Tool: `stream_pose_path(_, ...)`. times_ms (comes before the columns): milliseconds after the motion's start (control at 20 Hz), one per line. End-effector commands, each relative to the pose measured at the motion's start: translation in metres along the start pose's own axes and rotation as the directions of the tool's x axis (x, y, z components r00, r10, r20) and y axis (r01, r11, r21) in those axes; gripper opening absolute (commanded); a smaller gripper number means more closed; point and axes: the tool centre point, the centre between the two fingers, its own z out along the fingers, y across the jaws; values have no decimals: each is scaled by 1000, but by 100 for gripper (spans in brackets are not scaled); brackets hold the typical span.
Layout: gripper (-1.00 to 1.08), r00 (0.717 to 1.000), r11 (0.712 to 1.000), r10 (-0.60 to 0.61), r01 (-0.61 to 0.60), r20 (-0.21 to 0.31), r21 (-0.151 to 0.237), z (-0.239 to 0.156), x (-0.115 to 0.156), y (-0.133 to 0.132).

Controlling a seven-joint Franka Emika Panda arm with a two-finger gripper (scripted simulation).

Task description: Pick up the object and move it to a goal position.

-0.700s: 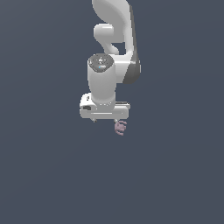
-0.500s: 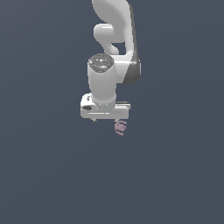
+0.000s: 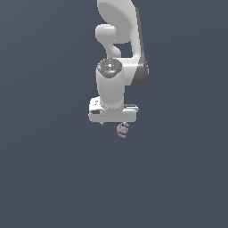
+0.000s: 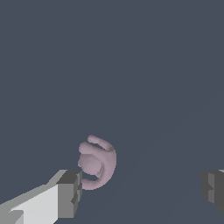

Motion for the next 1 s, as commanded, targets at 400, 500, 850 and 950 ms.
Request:
stream_pose_path(400, 100, 999, 999, 51, -51, -2, -3, 9, -4, -7)
stream_pose_path(500, 100, 997, 997, 74, -74, -3, -5, 13, -6, -10)
stream_pose_path(850, 100, 983, 983, 185, -185, -9, -11, 33, -17, -25)
stream_pose_path(950, 100, 975, 975, 223, -224, -12, -13, 40, -21, -30)
